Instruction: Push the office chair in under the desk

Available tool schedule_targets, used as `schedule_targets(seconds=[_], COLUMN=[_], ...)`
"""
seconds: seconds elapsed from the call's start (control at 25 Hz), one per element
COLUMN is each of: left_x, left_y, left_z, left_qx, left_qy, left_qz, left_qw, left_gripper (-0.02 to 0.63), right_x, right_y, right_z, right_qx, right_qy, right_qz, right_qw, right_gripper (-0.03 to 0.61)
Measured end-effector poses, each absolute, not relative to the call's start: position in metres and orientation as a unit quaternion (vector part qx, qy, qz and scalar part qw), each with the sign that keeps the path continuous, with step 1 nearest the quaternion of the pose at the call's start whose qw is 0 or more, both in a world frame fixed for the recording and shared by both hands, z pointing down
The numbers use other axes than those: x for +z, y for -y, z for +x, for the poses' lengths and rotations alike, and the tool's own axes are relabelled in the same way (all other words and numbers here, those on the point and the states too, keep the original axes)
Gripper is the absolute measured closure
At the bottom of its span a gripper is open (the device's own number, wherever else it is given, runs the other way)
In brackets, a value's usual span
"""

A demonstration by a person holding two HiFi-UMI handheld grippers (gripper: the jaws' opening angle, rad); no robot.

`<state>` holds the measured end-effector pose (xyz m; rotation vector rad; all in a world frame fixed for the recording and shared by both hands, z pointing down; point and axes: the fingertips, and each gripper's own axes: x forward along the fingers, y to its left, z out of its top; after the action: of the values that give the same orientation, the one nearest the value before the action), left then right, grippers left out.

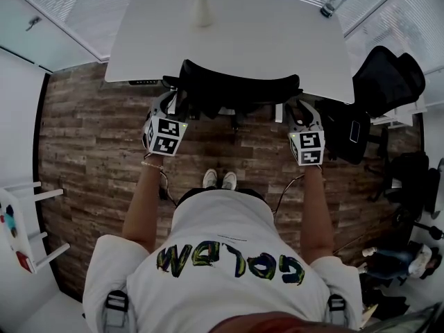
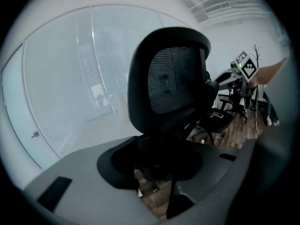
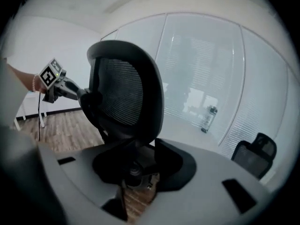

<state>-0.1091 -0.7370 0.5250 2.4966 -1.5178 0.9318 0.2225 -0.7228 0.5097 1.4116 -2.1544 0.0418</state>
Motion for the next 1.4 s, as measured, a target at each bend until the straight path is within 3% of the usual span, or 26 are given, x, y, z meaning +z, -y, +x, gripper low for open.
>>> schedule_targets(seconds=[0.4, 0.72, 1.4], left_x=[0.445, 0.393, 0.334], left_y=[0.703, 0.682, 0.653], left_z=[-0.067, -0.039, -0.019], left_qx=[0.157, 0.110, 0.043], left_qy=[0.492, 0.485, 0.471], left_qz=[0.854, 0.867, 0.881], left_qw=[0.066, 0.025, 0.019], left_gripper=[0.569, 0.595, 0.603], right_x=[0.429, 0.389, 0.324], right_y=[0.686, 0.665, 0.629], right_z=[0.178, 0.150, 0.105], right_qx=[0.034, 0.017, -0.008], right_qy=[0.832, 0.841, 0.863], right_qz=[0.528, 0.524, 0.496], right_qw=[0.166, 0.135, 0.094], right_gripper=[0.491, 0.523, 0.552])
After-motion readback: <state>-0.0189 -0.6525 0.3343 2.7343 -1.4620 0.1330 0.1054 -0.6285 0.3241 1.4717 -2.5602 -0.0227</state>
